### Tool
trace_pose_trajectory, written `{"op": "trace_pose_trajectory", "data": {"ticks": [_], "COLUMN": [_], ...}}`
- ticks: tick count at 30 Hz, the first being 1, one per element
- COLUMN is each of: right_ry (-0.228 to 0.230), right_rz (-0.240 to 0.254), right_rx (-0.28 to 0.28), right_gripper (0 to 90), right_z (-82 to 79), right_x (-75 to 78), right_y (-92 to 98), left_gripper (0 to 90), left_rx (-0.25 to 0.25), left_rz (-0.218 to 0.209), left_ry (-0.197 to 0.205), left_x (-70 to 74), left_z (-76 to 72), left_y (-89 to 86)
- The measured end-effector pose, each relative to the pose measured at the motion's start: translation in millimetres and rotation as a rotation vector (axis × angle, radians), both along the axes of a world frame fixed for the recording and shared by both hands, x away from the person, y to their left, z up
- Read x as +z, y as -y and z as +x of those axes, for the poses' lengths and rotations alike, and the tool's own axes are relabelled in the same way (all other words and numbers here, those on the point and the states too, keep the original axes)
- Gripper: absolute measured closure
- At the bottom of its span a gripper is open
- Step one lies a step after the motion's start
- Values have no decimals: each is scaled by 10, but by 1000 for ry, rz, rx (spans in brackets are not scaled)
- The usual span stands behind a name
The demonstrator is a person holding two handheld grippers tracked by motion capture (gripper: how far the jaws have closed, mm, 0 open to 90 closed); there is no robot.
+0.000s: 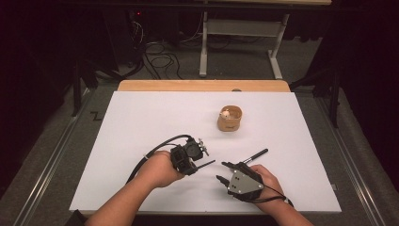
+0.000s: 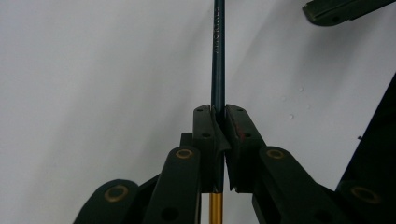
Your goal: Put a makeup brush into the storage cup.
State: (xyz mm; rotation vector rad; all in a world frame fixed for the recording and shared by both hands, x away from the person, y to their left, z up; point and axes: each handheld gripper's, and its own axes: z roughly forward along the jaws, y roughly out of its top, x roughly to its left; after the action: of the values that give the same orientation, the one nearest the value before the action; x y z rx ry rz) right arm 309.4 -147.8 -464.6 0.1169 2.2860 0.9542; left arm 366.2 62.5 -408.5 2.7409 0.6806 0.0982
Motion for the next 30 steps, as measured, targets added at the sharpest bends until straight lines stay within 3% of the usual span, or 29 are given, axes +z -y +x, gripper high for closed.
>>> {"op": "trace_pose_trajectory", "data": {"ticks": [4, 10, 23, 24, 29, 30], "right_ry": [29, 31, 57, 52, 67, 57], "right_rz": [-38, -47, -113, -97, -122, -106], "right_rx": [23, 20, 69, 68, 81, 68], "right_gripper": [538, 542, 555, 556, 549, 548], "right_z": [-10, 6, 47, 39, 42, 33], "right_x": [-19, -18, -10, -16, 3, 5], "right_y": [-46, -76, -135, -147, -152, -159], "left_gripper": [835, 835, 835, 835, 835, 835], "left_rx": [-2, -26, -64, -64, -68, -70], "left_rz": [0, 11, 26, 27, 27, 25], "left_ry": [-10, -27, -22, -23, -14, -18], "left_x": [7, 2, 0, 2, 37, 44], "left_z": [-15, -45, -100, -103, -127, -130], "left_y": [12, 53, 182, 189, 229, 237]}}
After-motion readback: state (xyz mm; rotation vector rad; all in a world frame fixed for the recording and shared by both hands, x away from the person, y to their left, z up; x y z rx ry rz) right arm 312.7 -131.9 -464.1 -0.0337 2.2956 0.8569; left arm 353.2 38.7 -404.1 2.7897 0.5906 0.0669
